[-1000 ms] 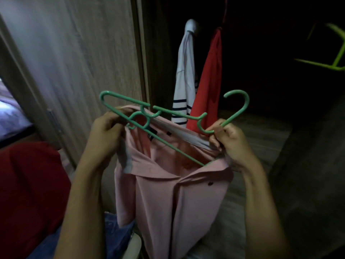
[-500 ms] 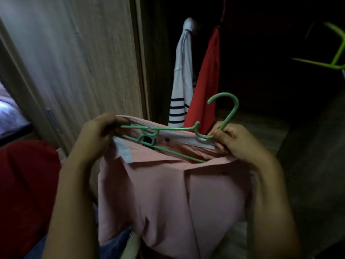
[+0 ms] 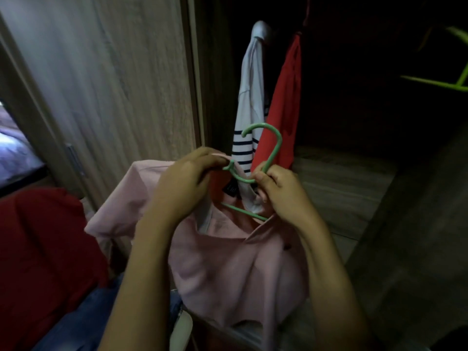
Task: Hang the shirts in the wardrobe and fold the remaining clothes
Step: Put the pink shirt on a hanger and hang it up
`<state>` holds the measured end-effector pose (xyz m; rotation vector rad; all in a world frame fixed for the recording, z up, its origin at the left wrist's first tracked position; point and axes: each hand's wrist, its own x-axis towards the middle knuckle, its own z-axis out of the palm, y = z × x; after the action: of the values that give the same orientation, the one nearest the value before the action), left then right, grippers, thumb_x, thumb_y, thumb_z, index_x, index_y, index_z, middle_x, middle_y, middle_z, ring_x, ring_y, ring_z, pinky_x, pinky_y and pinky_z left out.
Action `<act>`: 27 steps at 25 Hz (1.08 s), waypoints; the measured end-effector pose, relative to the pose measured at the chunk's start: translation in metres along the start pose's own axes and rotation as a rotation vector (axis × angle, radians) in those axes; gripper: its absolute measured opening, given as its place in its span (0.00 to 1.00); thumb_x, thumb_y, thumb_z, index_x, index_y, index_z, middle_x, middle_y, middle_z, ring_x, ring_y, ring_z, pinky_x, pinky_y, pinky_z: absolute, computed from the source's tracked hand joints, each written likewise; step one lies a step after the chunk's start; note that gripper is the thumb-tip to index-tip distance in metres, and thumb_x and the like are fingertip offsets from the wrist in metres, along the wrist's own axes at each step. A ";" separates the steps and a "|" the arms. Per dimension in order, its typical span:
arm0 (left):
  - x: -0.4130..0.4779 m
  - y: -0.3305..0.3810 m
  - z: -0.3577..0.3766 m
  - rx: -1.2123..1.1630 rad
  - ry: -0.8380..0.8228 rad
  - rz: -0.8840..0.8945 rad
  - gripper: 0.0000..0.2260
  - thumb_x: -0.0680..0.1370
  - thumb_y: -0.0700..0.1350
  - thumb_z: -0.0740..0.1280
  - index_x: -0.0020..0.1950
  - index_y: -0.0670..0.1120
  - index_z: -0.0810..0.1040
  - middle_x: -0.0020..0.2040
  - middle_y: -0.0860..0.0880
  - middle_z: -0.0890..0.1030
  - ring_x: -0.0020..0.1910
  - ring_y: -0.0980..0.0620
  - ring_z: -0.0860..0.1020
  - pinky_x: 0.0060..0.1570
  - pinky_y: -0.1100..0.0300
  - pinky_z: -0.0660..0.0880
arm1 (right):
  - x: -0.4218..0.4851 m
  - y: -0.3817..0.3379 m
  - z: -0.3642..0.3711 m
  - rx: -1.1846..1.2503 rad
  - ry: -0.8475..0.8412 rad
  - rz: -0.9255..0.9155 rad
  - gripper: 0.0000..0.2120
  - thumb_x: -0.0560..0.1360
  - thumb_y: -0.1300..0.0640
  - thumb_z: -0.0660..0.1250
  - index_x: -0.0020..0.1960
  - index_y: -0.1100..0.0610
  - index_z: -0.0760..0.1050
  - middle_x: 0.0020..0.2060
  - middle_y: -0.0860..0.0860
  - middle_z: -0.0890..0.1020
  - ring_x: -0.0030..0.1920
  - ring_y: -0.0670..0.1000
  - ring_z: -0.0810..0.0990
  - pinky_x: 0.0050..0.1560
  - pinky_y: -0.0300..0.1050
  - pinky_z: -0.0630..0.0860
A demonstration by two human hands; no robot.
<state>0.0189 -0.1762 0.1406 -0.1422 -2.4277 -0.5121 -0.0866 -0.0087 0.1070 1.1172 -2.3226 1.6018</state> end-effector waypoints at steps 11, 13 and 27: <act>-0.028 -0.041 0.003 0.154 0.020 -0.180 0.23 0.71 0.61 0.54 0.54 0.50 0.79 0.41 0.52 0.79 0.45 0.49 0.77 0.47 0.57 0.65 | -0.011 0.008 -0.006 0.024 -0.017 -0.024 0.13 0.78 0.57 0.63 0.40 0.65 0.77 0.28 0.55 0.79 0.29 0.47 0.74 0.36 0.42 0.72; -0.031 -0.040 0.008 0.058 0.095 -0.158 0.21 0.71 0.58 0.58 0.49 0.46 0.81 0.38 0.51 0.79 0.40 0.50 0.76 0.40 0.60 0.65 | -0.011 0.011 -0.003 0.011 0.001 -0.045 0.14 0.79 0.56 0.61 0.38 0.62 0.75 0.28 0.55 0.79 0.29 0.50 0.75 0.36 0.43 0.72; -0.048 -0.066 0.023 0.359 0.189 -0.135 0.07 0.68 0.45 0.67 0.45 0.51 0.78 0.35 0.47 0.79 0.35 0.44 0.72 0.36 0.56 0.63 | -0.022 -0.011 -0.034 0.187 0.533 -0.340 0.18 0.82 0.48 0.51 0.43 0.54 0.74 0.24 0.51 0.76 0.25 0.43 0.74 0.28 0.37 0.68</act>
<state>0.0281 -0.2263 0.0729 0.2152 -2.3089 -0.1328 -0.0746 0.0292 0.1203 0.9063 -1.5871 1.7376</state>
